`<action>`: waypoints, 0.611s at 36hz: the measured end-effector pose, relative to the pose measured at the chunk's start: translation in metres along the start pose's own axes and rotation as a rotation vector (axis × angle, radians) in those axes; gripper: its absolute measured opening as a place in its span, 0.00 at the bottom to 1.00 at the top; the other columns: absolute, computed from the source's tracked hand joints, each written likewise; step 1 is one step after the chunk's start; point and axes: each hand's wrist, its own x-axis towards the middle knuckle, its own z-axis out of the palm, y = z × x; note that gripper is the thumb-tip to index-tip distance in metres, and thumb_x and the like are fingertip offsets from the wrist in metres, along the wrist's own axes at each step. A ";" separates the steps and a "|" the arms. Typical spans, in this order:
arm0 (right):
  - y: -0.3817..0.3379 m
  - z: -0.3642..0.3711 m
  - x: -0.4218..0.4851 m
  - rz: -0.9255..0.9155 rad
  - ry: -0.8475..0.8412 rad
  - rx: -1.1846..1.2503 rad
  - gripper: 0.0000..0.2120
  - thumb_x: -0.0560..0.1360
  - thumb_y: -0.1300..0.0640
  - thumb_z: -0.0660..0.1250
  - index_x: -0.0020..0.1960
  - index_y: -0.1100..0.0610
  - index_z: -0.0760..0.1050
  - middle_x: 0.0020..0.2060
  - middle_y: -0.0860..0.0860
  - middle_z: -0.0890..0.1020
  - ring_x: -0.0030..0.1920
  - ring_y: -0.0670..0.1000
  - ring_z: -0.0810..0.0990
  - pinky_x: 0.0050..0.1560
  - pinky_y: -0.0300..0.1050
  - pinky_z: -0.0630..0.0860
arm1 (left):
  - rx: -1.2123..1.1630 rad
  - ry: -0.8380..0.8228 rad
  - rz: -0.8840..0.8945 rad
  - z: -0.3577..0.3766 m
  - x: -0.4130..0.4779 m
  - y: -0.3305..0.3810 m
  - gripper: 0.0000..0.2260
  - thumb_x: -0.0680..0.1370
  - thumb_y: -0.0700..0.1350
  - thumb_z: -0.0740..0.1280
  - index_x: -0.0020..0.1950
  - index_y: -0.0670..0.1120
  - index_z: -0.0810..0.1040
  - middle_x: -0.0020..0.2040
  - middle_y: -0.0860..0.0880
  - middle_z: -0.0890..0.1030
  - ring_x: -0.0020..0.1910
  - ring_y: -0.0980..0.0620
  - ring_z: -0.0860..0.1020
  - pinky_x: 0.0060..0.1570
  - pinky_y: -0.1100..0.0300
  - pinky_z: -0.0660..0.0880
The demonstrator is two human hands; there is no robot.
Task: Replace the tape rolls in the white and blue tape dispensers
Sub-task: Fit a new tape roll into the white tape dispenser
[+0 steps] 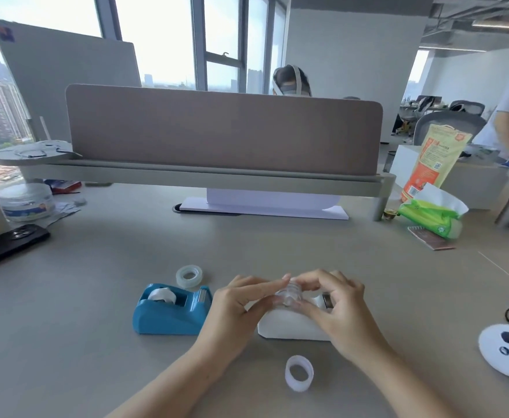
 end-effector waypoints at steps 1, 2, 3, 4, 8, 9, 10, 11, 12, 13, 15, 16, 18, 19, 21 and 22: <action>0.002 0.000 -0.001 0.007 -0.004 0.005 0.11 0.67 0.36 0.73 0.48 0.33 0.78 0.48 0.36 0.81 0.56 0.53 0.76 0.62 0.46 0.69 | 0.009 -0.003 0.008 0.001 0.000 0.000 0.15 0.74 0.49 0.69 0.58 0.66 0.81 0.51 0.65 0.84 0.53 0.54 0.79 0.54 0.65 0.76; 0.003 0.001 -0.003 0.015 -0.005 0.013 0.11 0.66 0.36 0.73 0.48 0.33 0.78 0.48 0.38 0.81 0.57 0.53 0.75 0.61 0.41 0.68 | 0.024 -0.003 0.018 0.002 -0.001 -0.001 0.15 0.75 0.48 0.69 0.58 0.66 0.81 0.52 0.67 0.84 0.54 0.54 0.78 0.54 0.67 0.75; 0.004 0.001 -0.004 0.020 0.000 0.022 0.12 0.66 0.35 0.73 0.48 0.32 0.78 0.46 0.40 0.81 0.57 0.54 0.75 0.60 0.39 0.69 | 0.038 -0.001 0.028 0.002 -0.001 -0.002 0.16 0.75 0.46 0.70 0.58 0.66 0.81 0.52 0.67 0.83 0.53 0.55 0.78 0.53 0.68 0.74; 0.006 0.001 -0.004 0.023 0.009 0.030 0.13 0.65 0.33 0.72 0.48 0.32 0.79 0.45 0.42 0.81 0.56 0.55 0.75 0.59 0.41 0.71 | 0.051 0.001 0.037 0.003 -0.001 -0.003 0.18 0.76 0.43 0.71 0.58 0.66 0.81 0.52 0.67 0.83 0.53 0.55 0.78 0.53 0.70 0.73; 0.010 0.002 -0.003 0.035 0.039 0.075 0.16 0.63 0.30 0.70 0.49 0.33 0.81 0.45 0.42 0.81 0.55 0.52 0.76 0.56 0.60 0.76 | 0.087 0.016 0.051 0.003 -0.003 -0.006 0.17 0.76 0.41 0.71 0.58 0.62 0.82 0.52 0.66 0.84 0.54 0.55 0.77 0.52 0.72 0.72; 0.010 0.003 -0.003 0.023 0.043 0.071 0.16 0.64 0.31 0.70 0.50 0.33 0.81 0.45 0.41 0.82 0.55 0.50 0.76 0.56 0.61 0.76 | 0.092 0.020 0.051 0.003 -0.003 -0.006 0.16 0.76 0.42 0.71 0.58 0.61 0.83 0.52 0.66 0.84 0.54 0.55 0.77 0.52 0.72 0.72; 0.010 0.003 -0.002 0.006 0.045 0.066 0.16 0.65 0.32 0.70 0.50 0.35 0.81 0.45 0.40 0.83 0.54 0.46 0.76 0.55 0.62 0.75 | 0.096 0.024 0.051 0.003 -0.004 -0.005 0.15 0.76 0.43 0.71 0.58 0.61 0.83 0.52 0.66 0.84 0.55 0.55 0.77 0.53 0.72 0.72; 0.010 0.004 -0.002 -0.014 0.044 0.061 0.15 0.66 0.34 0.70 0.50 0.36 0.81 0.46 0.38 0.83 0.53 0.45 0.77 0.55 0.63 0.74 | 0.102 0.028 0.055 0.003 -0.004 -0.005 0.14 0.76 0.45 0.70 0.58 0.61 0.83 0.52 0.66 0.84 0.55 0.55 0.77 0.53 0.72 0.72; 0.010 0.004 -0.002 -0.032 0.044 0.058 0.14 0.66 0.34 0.70 0.49 0.37 0.82 0.47 0.35 0.83 0.53 0.43 0.77 0.54 0.64 0.74 | 0.112 0.032 0.062 0.003 -0.005 -0.004 0.13 0.76 0.47 0.69 0.58 0.61 0.83 0.53 0.66 0.84 0.55 0.56 0.78 0.53 0.71 0.73; 0.010 0.005 -0.002 -0.045 0.046 0.057 0.14 0.67 0.34 0.69 0.49 0.38 0.82 0.47 0.34 0.83 0.53 0.42 0.77 0.55 0.64 0.73 | 0.126 0.036 0.071 0.003 -0.006 -0.004 0.12 0.76 0.50 0.68 0.57 0.61 0.84 0.53 0.66 0.84 0.55 0.57 0.78 0.54 0.70 0.74; 0.010 0.006 -0.003 -0.056 0.049 0.059 0.18 0.66 0.30 0.67 0.48 0.39 0.82 0.47 0.34 0.83 0.53 0.42 0.78 0.56 0.63 0.73 | 0.141 0.036 0.062 0.002 -0.007 -0.003 0.11 0.75 0.54 0.68 0.56 0.62 0.84 0.54 0.65 0.84 0.57 0.59 0.79 0.55 0.70 0.74; 0.011 0.006 -0.003 -0.054 0.047 0.066 0.19 0.66 0.29 0.66 0.47 0.39 0.83 0.47 0.34 0.83 0.54 0.43 0.79 0.57 0.62 0.73 | 0.136 0.030 0.043 0.001 -0.007 -0.002 0.12 0.74 0.56 0.68 0.56 0.62 0.84 0.56 0.65 0.83 0.57 0.61 0.79 0.56 0.71 0.73; 0.010 0.006 -0.003 -0.040 0.039 0.080 0.18 0.65 0.30 0.68 0.47 0.40 0.83 0.47 0.35 0.84 0.55 0.43 0.79 0.56 0.56 0.75 | 0.123 -0.001 0.009 -0.002 -0.008 -0.001 0.16 0.71 0.59 0.69 0.57 0.60 0.84 0.60 0.65 0.80 0.57 0.64 0.79 0.57 0.73 0.73; 0.009 0.005 -0.003 -0.029 0.033 0.092 0.17 0.65 0.32 0.70 0.47 0.41 0.84 0.47 0.36 0.84 0.55 0.44 0.79 0.53 0.50 0.76 | 0.122 -0.025 -0.005 -0.003 -0.008 0.000 0.18 0.69 0.60 0.71 0.58 0.59 0.83 0.62 0.65 0.79 0.58 0.66 0.79 0.58 0.74 0.72; 0.008 0.004 -0.003 -0.010 0.016 0.121 0.15 0.66 0.38 0.72 0.48 0.43 0.85 0.47 0.37 0.84 0.55 0.43 0.79 0.47 0.38 0.76 | 0.099 -0.066 -0.047 -0.004 -0.009 0.000 0.21 0.67 0.57 0.75 0.60 0.58 0.82 0.62 0.66 0.80 0.60 0.71 0.77 0.61 0.75 0.71; 0.007 0.003 -0.003 -0.001 0.003 0.131 0.13 0.67 0.41 0.74 0.49 0.45 0.85 0.48 0.37 0.84 0.55 0.42 0.80 0.46 0.34 0.75 | 0.079 -0.073 -0.071 -0.005 -0.009 -0.001 0.21 0.68 0.54 0.77 0.60 0.59 0.82 0.61 0.66 0.80 0.60 0.73 0.77 0.63 0.75 0.70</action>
